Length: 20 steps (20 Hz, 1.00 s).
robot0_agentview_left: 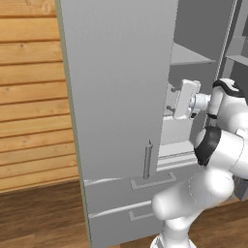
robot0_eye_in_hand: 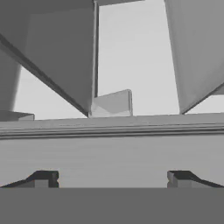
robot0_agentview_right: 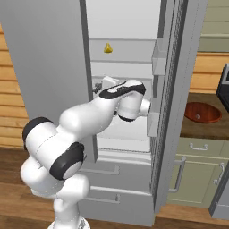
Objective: Grab a lemon wedge from the fridge and one ice cube from the ice bowl, and put them in the glass of lemonade.
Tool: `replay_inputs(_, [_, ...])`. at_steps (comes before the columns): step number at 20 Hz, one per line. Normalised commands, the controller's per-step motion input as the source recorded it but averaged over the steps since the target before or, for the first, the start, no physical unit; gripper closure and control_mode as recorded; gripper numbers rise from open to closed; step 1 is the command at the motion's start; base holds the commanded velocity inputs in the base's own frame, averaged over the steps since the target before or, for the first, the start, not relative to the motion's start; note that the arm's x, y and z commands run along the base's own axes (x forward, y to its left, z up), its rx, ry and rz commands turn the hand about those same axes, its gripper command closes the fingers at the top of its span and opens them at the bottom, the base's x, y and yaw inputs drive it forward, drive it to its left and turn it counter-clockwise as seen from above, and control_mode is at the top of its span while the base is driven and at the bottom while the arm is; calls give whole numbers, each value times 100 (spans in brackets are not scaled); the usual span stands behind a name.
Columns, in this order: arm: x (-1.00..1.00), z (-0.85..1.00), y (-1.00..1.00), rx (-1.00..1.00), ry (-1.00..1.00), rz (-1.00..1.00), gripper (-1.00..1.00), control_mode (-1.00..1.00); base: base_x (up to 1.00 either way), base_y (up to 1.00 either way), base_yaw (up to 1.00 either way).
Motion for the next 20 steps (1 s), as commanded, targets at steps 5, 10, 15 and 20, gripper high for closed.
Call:
replay_inputs(5, [55,5,29,0,7,0,-100,-100,0,0,0])
replay_inputs(10, [12,0,6,0,9,0,-100,-100,0,0,0])
replay_inputs(15, [7,0,0,0,4,0,-100,-100,0,0,0])
replay_inputs(20, [77,-3,0,0,0,0,-100,-100,0,0,0])
